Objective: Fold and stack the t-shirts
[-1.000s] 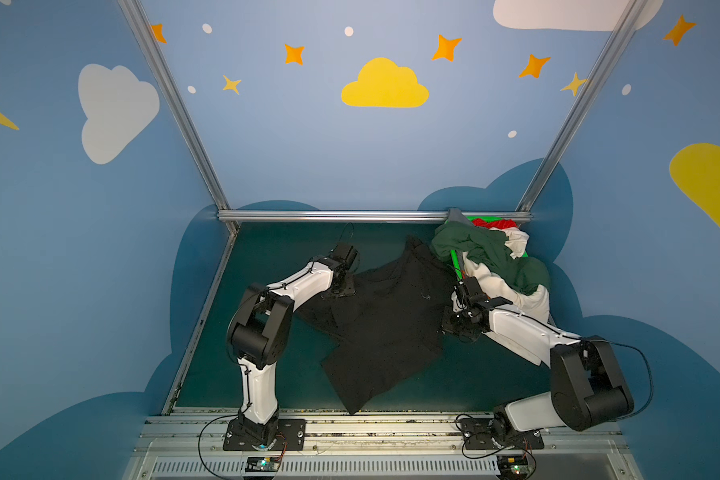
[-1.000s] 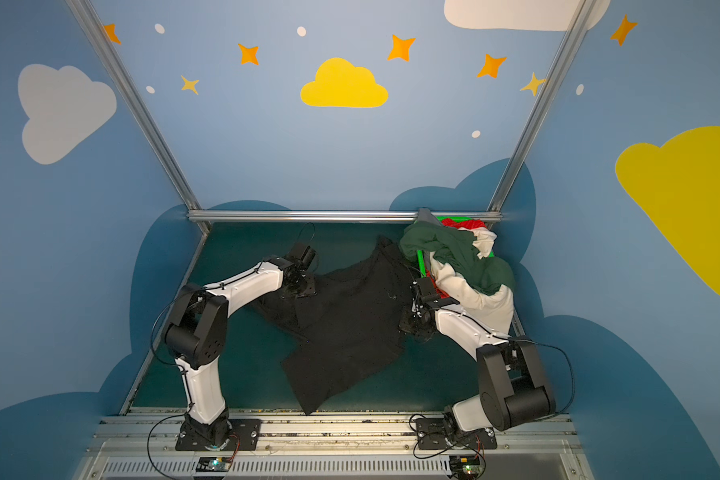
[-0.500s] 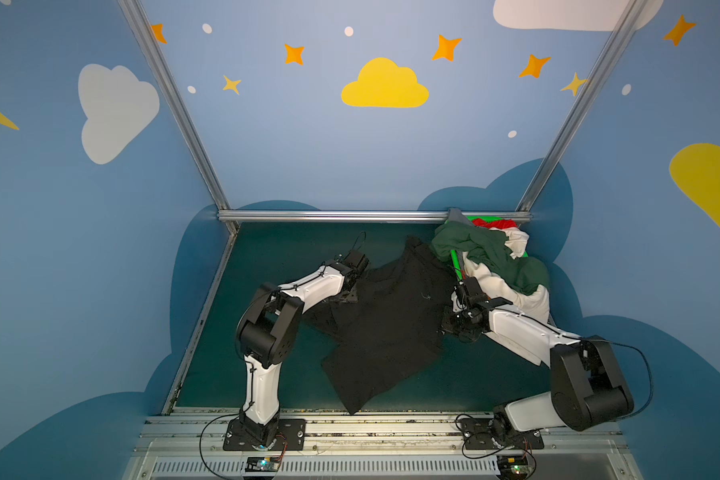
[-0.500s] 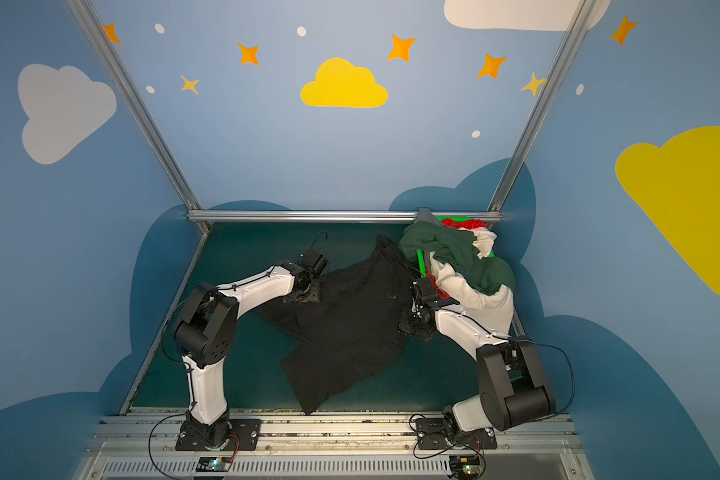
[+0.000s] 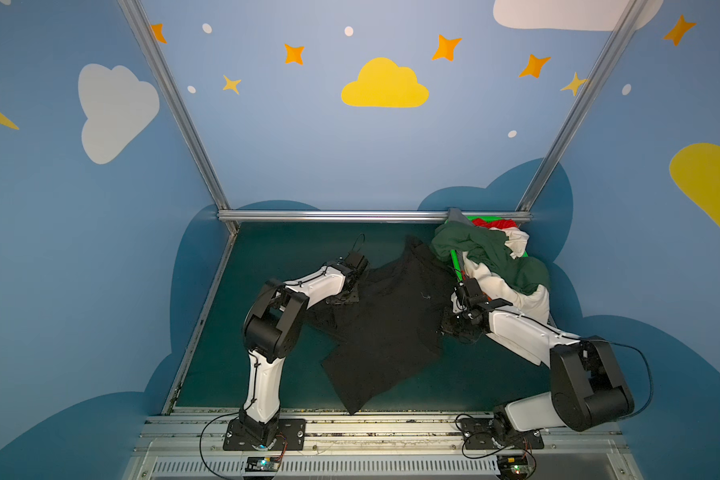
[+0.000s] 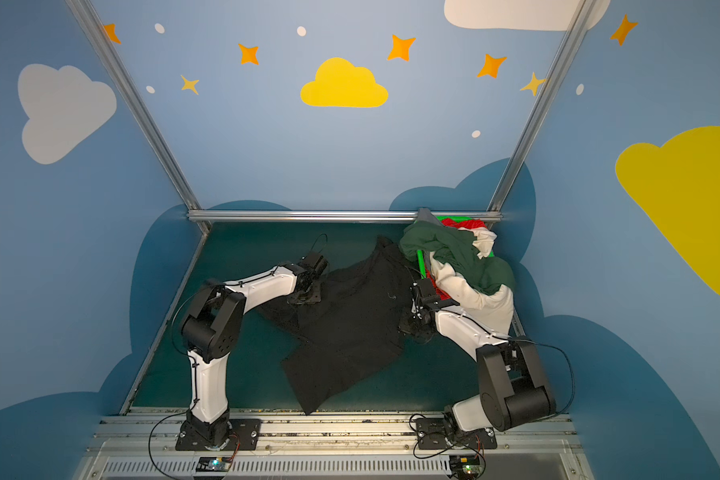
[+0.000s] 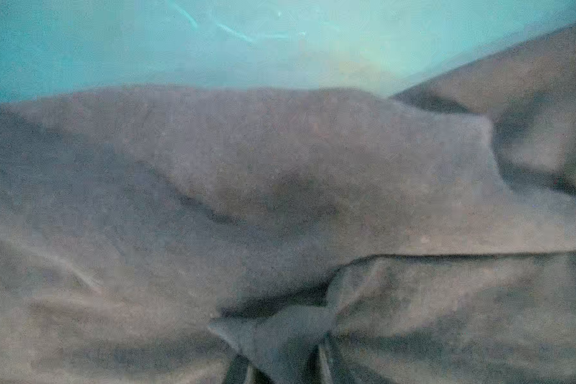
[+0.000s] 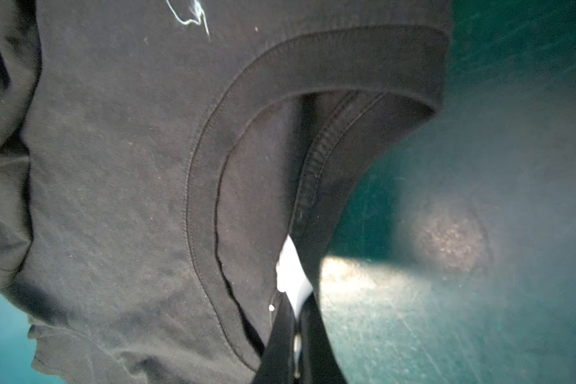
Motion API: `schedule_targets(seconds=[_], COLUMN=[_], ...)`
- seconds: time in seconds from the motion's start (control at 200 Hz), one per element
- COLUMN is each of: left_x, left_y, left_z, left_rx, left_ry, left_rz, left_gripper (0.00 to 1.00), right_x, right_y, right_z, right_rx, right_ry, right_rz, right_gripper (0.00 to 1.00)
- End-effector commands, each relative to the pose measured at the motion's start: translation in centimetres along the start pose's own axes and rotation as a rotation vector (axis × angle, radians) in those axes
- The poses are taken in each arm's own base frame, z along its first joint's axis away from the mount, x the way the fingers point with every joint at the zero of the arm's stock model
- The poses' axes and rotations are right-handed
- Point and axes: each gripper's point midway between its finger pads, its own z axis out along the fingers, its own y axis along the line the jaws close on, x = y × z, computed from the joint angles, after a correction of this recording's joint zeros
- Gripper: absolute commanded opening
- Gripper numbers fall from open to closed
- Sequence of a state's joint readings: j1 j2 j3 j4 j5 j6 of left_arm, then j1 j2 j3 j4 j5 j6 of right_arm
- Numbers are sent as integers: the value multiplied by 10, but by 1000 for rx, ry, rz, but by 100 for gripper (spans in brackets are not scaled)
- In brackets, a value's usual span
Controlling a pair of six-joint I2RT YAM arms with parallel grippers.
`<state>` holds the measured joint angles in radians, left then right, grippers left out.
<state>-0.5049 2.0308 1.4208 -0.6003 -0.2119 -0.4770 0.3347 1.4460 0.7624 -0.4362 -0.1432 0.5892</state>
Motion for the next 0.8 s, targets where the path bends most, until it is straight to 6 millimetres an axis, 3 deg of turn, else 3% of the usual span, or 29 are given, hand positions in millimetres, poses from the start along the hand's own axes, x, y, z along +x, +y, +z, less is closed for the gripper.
schedule_targets(seconds=[0.0,0.16,0.506,0.796], left_x=[0,-11,-80,-154], left_y=[8,14,51,58], left_z=[-8,-23,-58,-54], left_rx=[-8,27,107,123], left_ry=[5,-20,-123,-198], left_rz=[-17,-42,-166,-152], left_gripper=[20,4,4,4], right_x=[1,1,2,1], right_y=[-1,-4,-13,-10], right_z=[-2,0,2,4], right_rx=[-9,-2,36,39], right_ry=[-8,-19,-25,-9], right_rz=[10,17,23,8], right_gripper=[0,0,0,0])
